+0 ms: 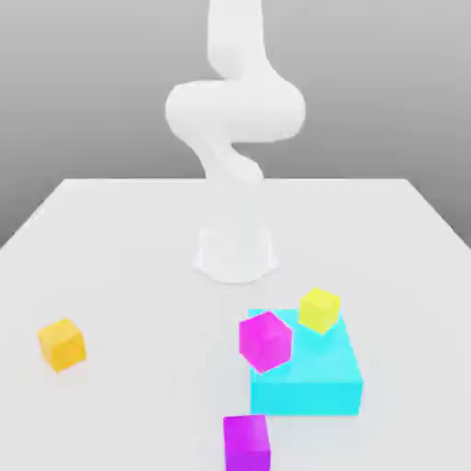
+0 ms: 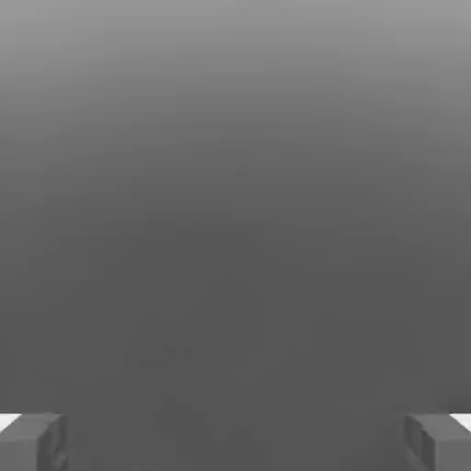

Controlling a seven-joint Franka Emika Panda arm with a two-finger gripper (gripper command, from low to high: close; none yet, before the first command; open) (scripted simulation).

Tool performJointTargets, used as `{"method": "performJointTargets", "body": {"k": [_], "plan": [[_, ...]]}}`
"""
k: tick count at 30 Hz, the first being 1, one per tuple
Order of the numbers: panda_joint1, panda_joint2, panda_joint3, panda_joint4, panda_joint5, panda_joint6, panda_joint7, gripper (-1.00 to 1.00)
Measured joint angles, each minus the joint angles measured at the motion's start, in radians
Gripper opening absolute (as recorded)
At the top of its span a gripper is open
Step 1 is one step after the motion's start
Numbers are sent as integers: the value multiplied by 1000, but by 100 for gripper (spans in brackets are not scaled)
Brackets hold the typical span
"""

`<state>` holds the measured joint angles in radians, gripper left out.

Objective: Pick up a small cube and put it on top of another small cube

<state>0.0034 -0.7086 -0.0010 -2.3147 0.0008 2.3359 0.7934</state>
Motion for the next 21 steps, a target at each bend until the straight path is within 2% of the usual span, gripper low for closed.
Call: {"method": "performJointTargets", "body": {"k": [21], "plan": [[22,768,-1,-124,4,301,-53,0]]}}
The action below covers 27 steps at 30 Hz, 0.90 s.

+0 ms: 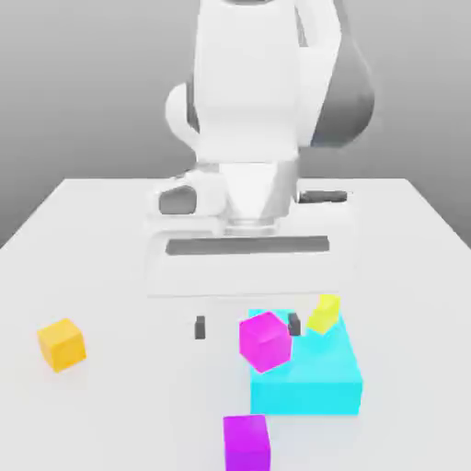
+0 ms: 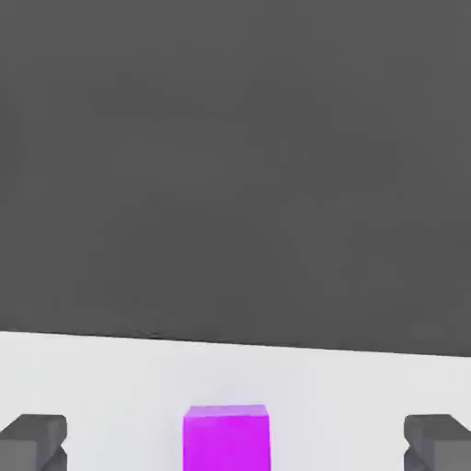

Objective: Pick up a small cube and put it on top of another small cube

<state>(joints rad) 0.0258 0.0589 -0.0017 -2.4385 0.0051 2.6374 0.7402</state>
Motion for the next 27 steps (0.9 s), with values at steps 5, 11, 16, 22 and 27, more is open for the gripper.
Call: {"method": "performJointTargets", "body": {"k": [5,11,16,22,27], "plan": [[0,181,3,-23,-5,79,-7,0],[0,353,3,3,-6,211,-7,-100],[0,366,3,5,-8,222,-6,-100],[-2,198,6,-28,-7,86,-7,-100],[9,18,21,-114,2,-8,-20,-100]]}}
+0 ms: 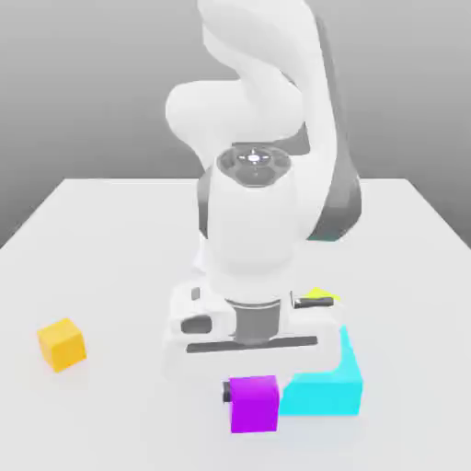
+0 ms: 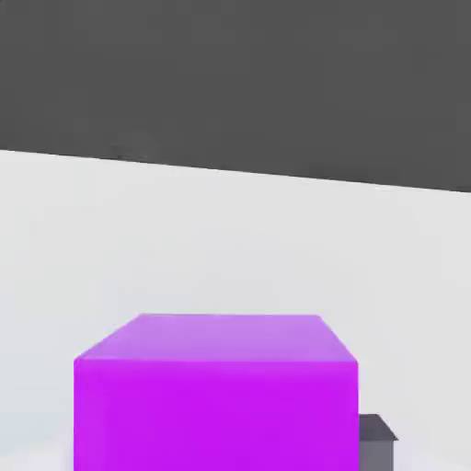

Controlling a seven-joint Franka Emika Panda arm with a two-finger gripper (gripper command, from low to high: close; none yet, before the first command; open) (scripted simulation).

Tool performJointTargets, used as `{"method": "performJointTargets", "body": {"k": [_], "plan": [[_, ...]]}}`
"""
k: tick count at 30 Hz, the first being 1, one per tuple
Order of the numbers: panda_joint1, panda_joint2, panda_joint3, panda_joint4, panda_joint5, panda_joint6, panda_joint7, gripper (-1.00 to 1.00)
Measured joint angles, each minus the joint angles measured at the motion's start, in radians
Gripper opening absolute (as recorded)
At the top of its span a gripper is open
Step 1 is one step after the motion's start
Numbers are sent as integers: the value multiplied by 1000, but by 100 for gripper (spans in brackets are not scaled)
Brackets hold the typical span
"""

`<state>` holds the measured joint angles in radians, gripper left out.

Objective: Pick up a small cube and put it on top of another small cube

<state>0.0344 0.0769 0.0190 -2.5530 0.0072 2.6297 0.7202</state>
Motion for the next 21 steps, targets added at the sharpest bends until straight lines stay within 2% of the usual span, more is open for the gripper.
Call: {"method": "performJointTargets", "body": {"k": [12,14,18,19,21], "plan": [[34,-434,27,-224,25,-210,-35,-100],[36,-440,31,-252,26,-188,-37,-100],[36,-323,34,-288,20,-35,-33,-100],[35,-302,35,-294,19,-8,-32,100],[35,-302,35,-294,19,-8,-32,100]]}}
